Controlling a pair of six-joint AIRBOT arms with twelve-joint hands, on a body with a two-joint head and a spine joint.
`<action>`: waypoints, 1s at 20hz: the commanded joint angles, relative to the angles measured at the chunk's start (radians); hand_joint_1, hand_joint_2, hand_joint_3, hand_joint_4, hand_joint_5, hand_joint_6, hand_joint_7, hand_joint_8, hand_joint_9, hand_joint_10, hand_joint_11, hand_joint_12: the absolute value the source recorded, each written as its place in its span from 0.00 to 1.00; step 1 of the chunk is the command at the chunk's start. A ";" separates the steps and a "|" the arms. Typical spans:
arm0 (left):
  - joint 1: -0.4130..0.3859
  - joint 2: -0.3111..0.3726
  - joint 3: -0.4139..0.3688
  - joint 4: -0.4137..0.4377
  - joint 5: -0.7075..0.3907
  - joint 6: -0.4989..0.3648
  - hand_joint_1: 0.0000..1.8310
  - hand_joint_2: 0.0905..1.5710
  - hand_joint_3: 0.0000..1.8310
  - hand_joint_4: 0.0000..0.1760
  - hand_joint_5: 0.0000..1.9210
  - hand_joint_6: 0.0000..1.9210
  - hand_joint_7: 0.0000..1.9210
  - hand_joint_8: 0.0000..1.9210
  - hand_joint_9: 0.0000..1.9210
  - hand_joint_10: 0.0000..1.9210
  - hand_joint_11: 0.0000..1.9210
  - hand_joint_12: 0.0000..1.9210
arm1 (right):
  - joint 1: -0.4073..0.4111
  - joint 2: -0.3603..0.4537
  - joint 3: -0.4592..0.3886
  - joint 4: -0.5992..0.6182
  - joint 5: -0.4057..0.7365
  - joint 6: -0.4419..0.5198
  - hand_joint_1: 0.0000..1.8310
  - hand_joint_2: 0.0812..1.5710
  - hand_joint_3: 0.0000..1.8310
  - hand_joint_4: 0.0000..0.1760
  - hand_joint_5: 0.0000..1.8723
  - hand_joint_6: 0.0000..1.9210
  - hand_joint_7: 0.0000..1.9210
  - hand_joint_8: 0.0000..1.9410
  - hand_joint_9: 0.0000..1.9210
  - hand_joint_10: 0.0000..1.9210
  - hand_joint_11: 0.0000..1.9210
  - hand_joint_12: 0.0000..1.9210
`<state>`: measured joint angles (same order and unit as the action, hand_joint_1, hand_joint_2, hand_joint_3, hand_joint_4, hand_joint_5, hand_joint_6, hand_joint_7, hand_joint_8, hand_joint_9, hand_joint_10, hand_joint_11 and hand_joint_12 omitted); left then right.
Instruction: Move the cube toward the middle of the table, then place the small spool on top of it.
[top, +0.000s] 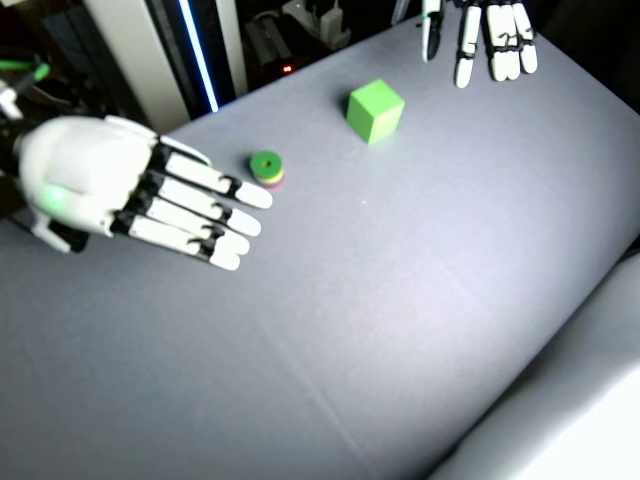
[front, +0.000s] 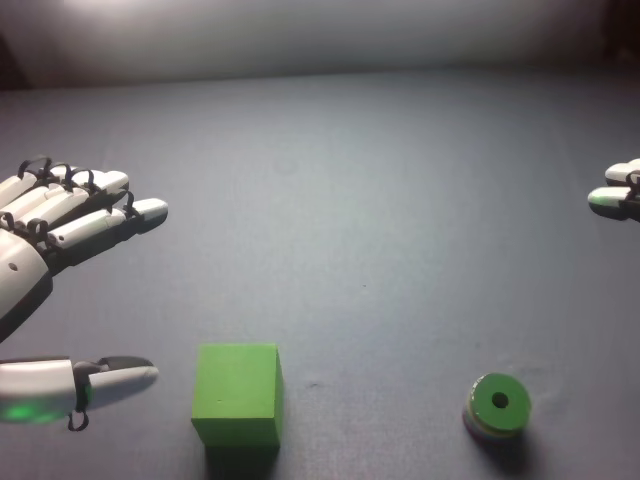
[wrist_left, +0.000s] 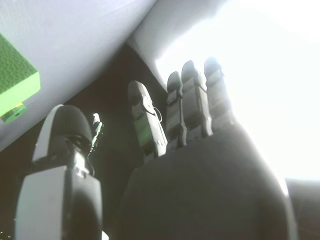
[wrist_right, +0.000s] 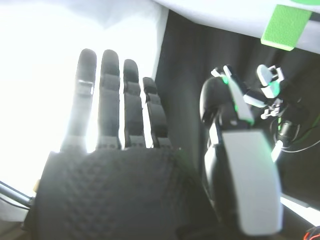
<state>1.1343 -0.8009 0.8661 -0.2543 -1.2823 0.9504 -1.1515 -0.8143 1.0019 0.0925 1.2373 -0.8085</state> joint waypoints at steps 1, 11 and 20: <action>-0.003 0.004 0.007 0.002 -0.113 -0.004 0.26 0.54 0.00 0.78 0.13 0.00 0.07 0.00 0.07 0.01 0.00 0.21 | 0.008 0.002 0.006 0.018 0.118 0.008 0.39 0.80 0.00 0.00 0.20 0.00 0.14 0.00 0.16 0.01 0.07 0.36; -0.082 -0.036 0.025 0.181 0.060 -0.077 0.32 0.44 0.00 1.00 0.06 0.00 0.03 0.00 0.07 0.00 0.00 0.31 | 0.008 0.002 0.007 0.017 0.117 0.011 0.40 0.80 0.00 0.00 0.20 0.00 0.14 0.00 0.17 0.01 0.08 0.36; -0.231 -0.127 0.068 0.293 0.315 0.020 0.32 0.46 0.00 1.00 0.10 0.00 0.04 0.00 0.06 0.00 0.00 0.43 | 0.008 0.002 0.008 0.017 0.113 0.012 0.40 0.81 0.00 0.00 0.21 0.00 0.14 0.00 0.17 0.00 0.07 0.37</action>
<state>0.9154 -0.9291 0.9279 0.0521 -0.8768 0.9657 -1.1515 -0.8143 1.0050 0.0933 1.2324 -0.8024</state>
